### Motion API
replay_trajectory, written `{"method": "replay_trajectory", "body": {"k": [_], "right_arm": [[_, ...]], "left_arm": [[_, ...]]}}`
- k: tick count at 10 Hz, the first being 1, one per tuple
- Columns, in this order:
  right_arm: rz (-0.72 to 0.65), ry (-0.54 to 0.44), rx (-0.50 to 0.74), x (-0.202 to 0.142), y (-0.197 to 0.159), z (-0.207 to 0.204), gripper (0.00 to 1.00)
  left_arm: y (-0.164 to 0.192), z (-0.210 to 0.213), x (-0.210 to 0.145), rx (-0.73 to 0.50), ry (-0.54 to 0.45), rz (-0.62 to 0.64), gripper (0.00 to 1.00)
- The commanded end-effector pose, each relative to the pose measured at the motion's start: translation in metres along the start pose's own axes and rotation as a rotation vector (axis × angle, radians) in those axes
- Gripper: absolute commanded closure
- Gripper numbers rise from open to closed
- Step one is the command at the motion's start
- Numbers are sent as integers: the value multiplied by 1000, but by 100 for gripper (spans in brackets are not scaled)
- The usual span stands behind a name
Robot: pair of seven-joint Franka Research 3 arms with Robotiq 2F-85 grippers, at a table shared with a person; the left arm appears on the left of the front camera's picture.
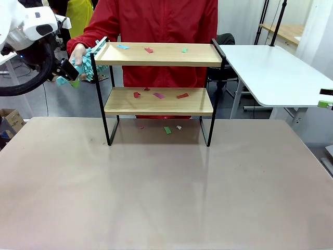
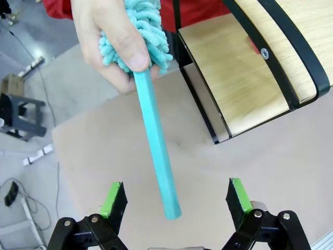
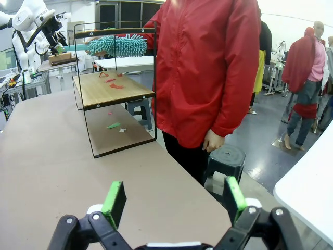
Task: Clean the shelf.
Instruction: Pick up the Duster handed by the human.
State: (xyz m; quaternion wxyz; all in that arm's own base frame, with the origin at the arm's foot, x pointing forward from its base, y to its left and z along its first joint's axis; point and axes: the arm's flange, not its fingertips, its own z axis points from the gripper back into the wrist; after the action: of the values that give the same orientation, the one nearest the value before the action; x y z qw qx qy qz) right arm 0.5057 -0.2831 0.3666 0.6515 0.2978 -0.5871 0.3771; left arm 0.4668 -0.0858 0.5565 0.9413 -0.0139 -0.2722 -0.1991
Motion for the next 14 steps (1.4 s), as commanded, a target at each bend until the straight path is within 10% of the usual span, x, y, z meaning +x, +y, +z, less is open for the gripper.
{"method": "replay_trajectory", "body": {"k": [1,5,14], "right_arm": [[-11,15,-12,8,2,-2,0],[-11,15,-12,8,2,-2,0],[-11,15,-12,8,2,-2,0]], "left_arm": [[1,0,5,-17,-10,47,0],[7,-4,9,-31,-77,100,100],[11,-11,16,72,-56,183,100]]}}
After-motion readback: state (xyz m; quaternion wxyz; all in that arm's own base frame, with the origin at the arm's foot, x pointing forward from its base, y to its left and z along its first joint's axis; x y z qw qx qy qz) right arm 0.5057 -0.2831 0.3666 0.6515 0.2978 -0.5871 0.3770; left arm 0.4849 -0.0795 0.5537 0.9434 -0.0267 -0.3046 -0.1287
